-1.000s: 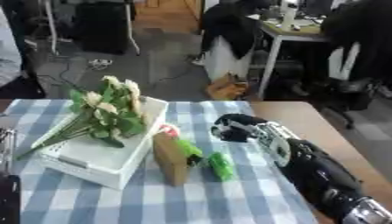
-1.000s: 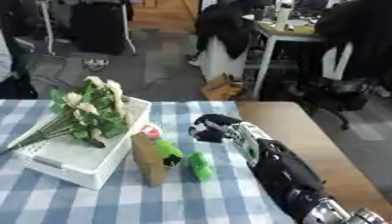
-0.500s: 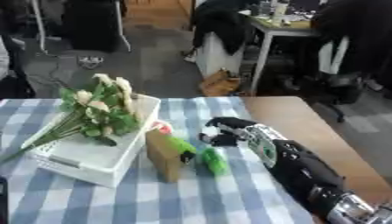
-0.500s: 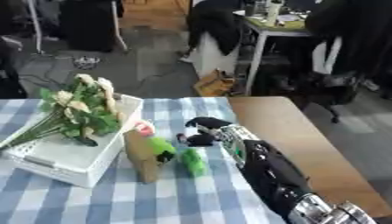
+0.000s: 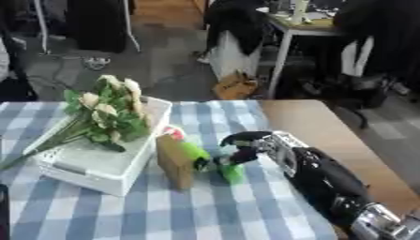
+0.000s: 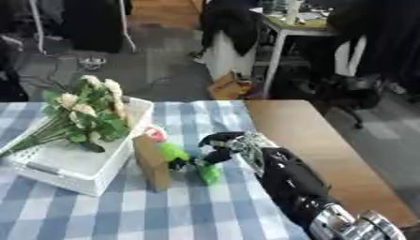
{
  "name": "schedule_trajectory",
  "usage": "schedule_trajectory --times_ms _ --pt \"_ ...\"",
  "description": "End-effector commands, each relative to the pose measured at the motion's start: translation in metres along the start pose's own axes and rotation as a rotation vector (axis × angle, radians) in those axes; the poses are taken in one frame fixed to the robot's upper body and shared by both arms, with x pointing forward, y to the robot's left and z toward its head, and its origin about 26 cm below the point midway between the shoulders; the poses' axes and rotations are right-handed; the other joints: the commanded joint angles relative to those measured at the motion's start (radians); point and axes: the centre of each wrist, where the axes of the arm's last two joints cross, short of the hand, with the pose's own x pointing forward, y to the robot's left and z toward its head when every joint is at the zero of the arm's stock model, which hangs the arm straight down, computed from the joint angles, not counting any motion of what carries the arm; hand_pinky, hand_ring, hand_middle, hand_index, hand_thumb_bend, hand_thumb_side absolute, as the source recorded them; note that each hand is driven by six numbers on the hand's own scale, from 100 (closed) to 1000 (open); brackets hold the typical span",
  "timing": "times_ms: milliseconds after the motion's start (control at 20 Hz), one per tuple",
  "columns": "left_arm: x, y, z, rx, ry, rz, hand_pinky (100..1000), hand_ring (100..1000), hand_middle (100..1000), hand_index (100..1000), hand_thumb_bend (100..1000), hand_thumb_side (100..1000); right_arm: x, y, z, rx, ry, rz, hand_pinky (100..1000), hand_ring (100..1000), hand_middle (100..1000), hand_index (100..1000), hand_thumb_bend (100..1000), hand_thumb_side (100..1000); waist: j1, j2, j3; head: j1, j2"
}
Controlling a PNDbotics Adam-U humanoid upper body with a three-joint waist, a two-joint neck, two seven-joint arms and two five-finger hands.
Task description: Pick up objects on the table and place them in the box.
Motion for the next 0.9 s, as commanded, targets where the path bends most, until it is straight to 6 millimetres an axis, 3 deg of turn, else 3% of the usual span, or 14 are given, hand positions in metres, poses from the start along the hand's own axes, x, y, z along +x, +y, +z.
schedule_trajectory --times_ms 50,550,600,650,900 --pt "0.005 0.001 -0.005 -0.022 -0.024 -0.005 680 809 814 874 100 858 -0.007 -0.012 0.01 0.012 0.017 0.039 858 1000 1000 1000 421 923 -0.011 -0.026 -0.002 0.005 0.009" --pt "0.005 0.001 -0.005 -0.022 -0.026 -0.003 680 808 812 872 100 860 -0.01 -0.001 0.009 -0.004 0.037 -0.016 827 984 985 1000 390 923 -0.012 -0.022 -0.009 -0.014 0.004" --pt "0.005 0.001 -0.005 -0.021 -0.026 -0.004 680 808 812 871 100 860 -0.011 0.0 0.01 -0.026 0.043 -0.035 829 966 1000 1000 264 1000 -0.011 -0.022 -0.01 -0.021 0.006" --pt "0.005 0.001 -0.005 -0.02 -0.025 -0.005 680 808 812 871 100 860 -0.013 0.003 0.009 -0.072 0.059 -0.096 829 966 996 1000 382 941 -0.012 -0.023 -0.01 -0.03 0.011" --pt "0.004 0.001 -0.003 -0.031 -0.017 -0.008 680 808 805 868 100 859 -0.01 0.025 -0.003 -0.177 0.167 -0.388 880 994 1000 1000 377 928 -0.026 -0.033 -0.012 -0.068 0.041"
